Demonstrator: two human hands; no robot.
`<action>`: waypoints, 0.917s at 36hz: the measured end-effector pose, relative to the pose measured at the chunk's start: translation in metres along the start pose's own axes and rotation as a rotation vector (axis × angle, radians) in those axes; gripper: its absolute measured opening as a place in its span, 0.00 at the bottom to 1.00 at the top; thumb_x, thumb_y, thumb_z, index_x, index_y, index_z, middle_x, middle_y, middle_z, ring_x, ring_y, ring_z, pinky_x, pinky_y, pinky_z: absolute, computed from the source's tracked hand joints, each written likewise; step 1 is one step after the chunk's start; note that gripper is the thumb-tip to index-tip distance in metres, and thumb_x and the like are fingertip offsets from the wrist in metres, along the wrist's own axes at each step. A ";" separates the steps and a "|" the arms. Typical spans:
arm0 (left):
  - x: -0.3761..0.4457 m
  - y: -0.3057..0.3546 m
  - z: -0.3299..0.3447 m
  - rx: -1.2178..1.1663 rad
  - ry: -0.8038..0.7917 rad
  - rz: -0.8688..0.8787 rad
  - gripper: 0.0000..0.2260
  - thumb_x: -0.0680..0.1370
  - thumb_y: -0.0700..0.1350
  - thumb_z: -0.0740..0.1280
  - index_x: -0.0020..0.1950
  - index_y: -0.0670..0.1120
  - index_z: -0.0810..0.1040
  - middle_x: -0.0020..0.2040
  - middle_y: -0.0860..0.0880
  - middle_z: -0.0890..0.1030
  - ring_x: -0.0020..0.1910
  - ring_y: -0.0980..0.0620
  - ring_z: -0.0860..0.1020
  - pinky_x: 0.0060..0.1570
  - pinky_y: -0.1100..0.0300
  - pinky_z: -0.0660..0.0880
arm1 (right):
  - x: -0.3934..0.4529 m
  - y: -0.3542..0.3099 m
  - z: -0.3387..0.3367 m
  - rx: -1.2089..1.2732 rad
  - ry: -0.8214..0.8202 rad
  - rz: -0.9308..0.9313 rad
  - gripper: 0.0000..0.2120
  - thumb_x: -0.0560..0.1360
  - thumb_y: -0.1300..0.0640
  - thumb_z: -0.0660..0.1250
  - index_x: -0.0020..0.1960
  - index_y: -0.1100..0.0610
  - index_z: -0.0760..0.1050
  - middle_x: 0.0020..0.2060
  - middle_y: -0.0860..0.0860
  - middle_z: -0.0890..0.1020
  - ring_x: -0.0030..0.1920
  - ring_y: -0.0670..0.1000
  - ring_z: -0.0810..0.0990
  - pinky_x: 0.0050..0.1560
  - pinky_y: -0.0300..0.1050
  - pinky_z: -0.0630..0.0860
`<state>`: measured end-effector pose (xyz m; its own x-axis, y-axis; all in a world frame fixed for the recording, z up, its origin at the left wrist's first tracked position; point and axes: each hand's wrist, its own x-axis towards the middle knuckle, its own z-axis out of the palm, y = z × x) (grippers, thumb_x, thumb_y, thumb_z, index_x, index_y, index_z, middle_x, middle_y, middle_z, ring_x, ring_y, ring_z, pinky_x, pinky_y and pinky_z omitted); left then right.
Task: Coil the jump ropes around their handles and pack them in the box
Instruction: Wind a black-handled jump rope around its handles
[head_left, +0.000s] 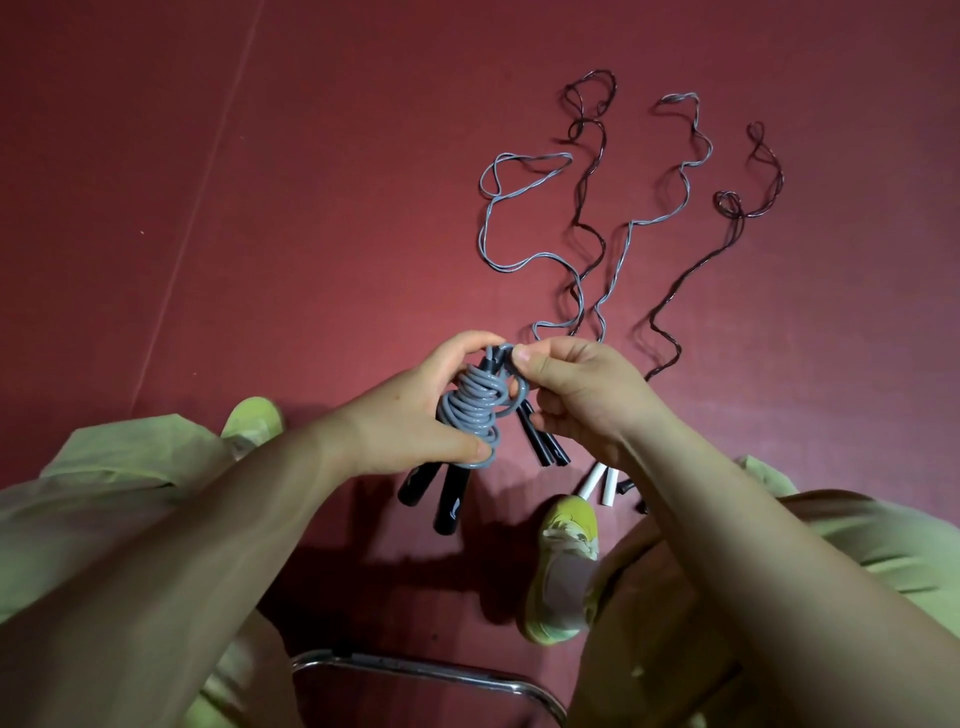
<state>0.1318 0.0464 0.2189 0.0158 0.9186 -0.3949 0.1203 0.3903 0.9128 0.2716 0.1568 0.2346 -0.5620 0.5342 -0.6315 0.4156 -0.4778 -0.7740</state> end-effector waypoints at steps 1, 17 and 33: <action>0.000 -0.001 0.000 0.003 0.005 0.000 0.34 0.60 0.51 0.72 0.60 0.73 0.63 0.62 0.47 0.74 0.61 0.42 0.75 0.60 0.40 0.72 | 0.000 0.000 0.001 -0.004 0.015 -0.013 0.09 0.78 0.56 0.66 0.39 0.55 0.74 0.30 0.49 0.74 0.28 0.46 0.60 0.31 0.36 0.72; -0.001 0.001 0.003 0.010 0.015 0.046 0.34 0.60 0.53 0.71 0.59 0.76 0.62 0.64 0.44 0.75 0.62 0.41 0.74 0.62 0.44 0.72 | 0.001 0.009 0.003 0.021 0.085 -0.050 0.11 0.77 0.55 0.67 0.37 0.55 0.73 0.29 0.48 0.73 0.27 0.43 0.67 0.30 0.37 0.73; 0.005 -0.007 0.005 -0.370 0.104 0.108 0.35 0.60 0.46 0.73 0.64 0.55 0.64 0.58 0.49 0.76 0.55 0.57 0.78 0.53 0.60 0.75 | 0.004 0.005 0.000 0.248 -0.069 -0.077 0.05 0.79 0.56 0.63 0.47 0.54 0.76 0.34 0.47 0.78 0.34 0.46 0.73 0.37 0.39 0.76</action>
<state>0.1365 0.0484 0.2100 -0.0940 0.9496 -0.2991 -0.2430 0.2695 0.9318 0.2718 0.1564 0.2283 -0.6362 0.5309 -0.5599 0.1866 -0.5982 -0.7793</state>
